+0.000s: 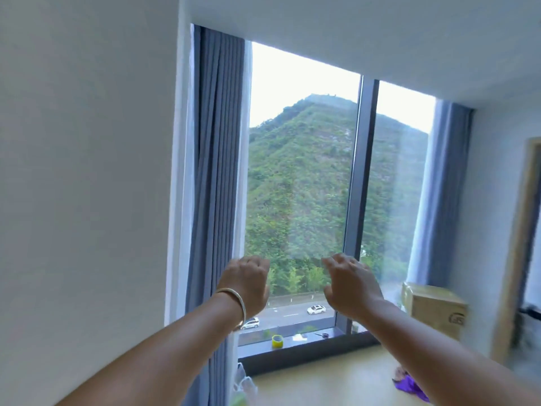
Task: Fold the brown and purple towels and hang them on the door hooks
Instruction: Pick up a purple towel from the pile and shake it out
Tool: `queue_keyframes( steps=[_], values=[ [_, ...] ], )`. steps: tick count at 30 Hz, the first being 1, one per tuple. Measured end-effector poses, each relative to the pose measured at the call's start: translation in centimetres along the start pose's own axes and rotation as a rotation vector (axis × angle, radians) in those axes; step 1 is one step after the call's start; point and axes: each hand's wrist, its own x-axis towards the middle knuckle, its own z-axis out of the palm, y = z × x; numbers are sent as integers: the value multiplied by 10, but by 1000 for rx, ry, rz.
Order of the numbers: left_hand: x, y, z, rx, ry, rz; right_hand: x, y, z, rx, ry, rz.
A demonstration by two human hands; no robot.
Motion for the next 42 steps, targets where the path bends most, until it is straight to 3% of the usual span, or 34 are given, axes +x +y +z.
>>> queue_keyframes(
  steps=[10, 19, 33, 42],
  values=[
    [79, 188, 27, -191, -15, 267, -75, 198, -19, -181, -35, 342],
    [121, 355, 35, -282, 12, 486, -162, 337, -39, -313, -102, 579],
    [152, 569, 28, -443, 81, 776, -271, 467, -89, -459, -201, 882],
    [204, 691, 42, -512, 97, 925, -297, 542, -102, -512, -248, 1083]
  ],
)
